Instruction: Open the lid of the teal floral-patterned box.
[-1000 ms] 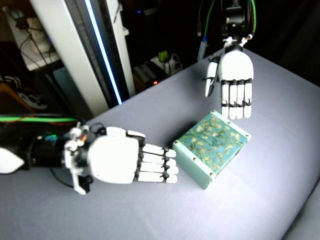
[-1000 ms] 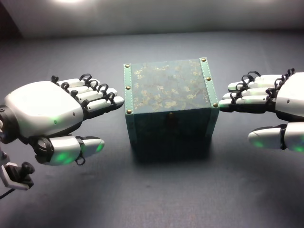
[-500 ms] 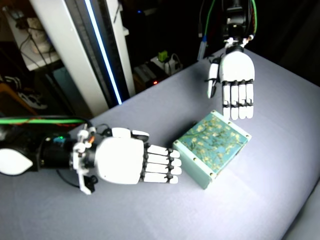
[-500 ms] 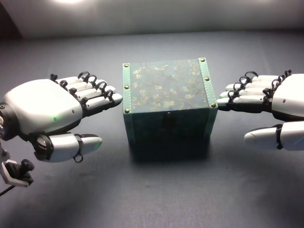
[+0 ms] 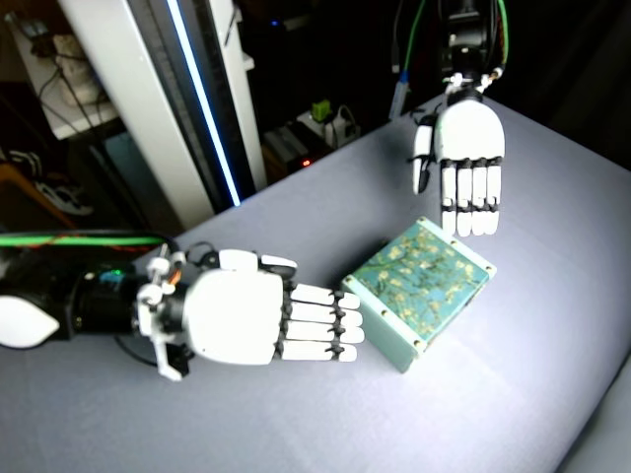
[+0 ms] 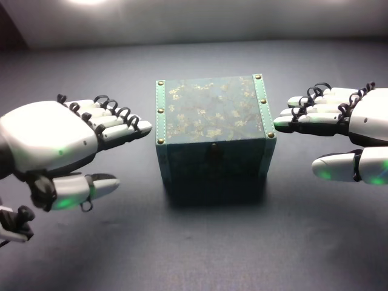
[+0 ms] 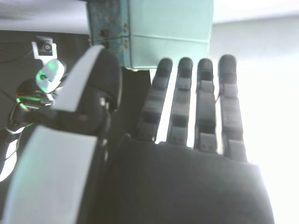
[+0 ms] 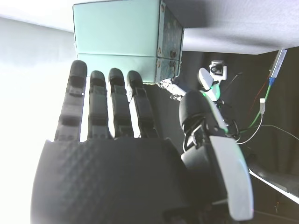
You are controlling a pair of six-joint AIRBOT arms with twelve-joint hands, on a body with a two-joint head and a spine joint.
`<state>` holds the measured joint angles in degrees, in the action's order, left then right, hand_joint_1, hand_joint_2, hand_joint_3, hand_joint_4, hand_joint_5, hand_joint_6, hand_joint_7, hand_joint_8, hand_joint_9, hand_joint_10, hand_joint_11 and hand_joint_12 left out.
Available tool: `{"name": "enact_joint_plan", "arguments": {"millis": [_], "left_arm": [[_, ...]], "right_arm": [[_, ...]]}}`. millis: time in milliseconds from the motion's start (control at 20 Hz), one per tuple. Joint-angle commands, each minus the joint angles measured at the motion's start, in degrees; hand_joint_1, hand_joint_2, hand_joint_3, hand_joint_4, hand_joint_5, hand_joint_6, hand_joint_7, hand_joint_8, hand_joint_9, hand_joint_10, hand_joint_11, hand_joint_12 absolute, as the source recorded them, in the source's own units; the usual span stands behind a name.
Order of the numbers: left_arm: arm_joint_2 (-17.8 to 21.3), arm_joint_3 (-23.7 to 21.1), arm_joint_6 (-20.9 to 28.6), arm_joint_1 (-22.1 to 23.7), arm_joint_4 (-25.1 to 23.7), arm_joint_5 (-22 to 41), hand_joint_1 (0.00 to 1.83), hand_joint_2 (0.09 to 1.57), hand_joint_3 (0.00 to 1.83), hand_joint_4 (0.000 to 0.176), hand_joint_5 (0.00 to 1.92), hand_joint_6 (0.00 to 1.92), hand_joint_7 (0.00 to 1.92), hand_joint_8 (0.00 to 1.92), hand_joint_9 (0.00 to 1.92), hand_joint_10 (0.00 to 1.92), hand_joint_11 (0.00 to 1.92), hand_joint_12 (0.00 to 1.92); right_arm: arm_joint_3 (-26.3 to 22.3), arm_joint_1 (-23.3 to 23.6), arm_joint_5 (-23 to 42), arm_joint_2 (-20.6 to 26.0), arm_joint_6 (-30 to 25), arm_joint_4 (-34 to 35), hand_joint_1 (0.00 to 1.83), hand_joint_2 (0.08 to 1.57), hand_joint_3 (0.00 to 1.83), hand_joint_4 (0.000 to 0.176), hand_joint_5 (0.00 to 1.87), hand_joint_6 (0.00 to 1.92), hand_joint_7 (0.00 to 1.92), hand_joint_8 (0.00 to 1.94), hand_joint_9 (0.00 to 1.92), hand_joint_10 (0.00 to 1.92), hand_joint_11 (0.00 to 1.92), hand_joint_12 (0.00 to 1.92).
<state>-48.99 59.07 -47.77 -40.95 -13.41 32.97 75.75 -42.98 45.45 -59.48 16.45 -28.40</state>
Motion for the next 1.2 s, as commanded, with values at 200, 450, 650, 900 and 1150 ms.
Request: {"name": "enact_joint_plan", "arguments": {"millis": [200,450,650,900,1150], "left_arm": [[0.96,-0.6,0.85,1.0,-0.66,6.33,0.29,1.49,0.0,0.0,0.2,0.01,0.21,0.0,0.2,0.0,0.06,0.57],[-0.51,0.03,0.97,1.9,-2.21,3.7,0.17,1.51,0.0,0.0,0.21,0.0,0.2,0.0,0.17,0.0,0.03,0.35],[-1.49,0.7,0.97,2.6,-2.61,2.43,0.1,1.53,0.0,0.0,0.18,0.0,0.16,0.0,0.12,0.0,0.03,0.16],[-2.2,1.44,0.97,2.96,-2.66,1.14,0.27,1.5,0.0,0.0,0.15,0.0,0.13,0.0,0.09,0.0,0.06,0.06],[-2.17,1.74,0.99,2.72,-2.11,1.06,0.31,1.51,0.0,0.0,0.18,0.0,0.15,0.0,0.1,0.0,0.08,0.04]], "right_arm": [[0.0,0.94,5.92,0.35,-1.23,0.69,0.0,1.32,0.0,0.024,0.09,0.01,0.13,0.0,0.09,0.0,0.0,0.46],[0.01,0.93,5.13,0.1,-1.65,-0.19,0.0,1.32,0.0,0.018,0.12,0.01,0.11,0.01,0.12,0.0,0.0,0.47],[0.14,0.93,4.51,-0.22,-1.65,-0.53,0.0,1.35,0.01,0.0,0.14,0.0,0.13,0.0,0.1,0.0,0.03,0.38],[1.04,0.93,2.13,-0.64,-1.65,-0.71,0.0,1.39,0.0,0.0,0.14,0.01,0.2,0.0,0.2,0.0,0.0,0.87],[1.3,0.93,1.86,-0.55,-1.65,0.02,0.0,1.4,0.0,0.009,0.11,0.0,0.22,0.0,0.26,0.01,0.01,0.91]]}}
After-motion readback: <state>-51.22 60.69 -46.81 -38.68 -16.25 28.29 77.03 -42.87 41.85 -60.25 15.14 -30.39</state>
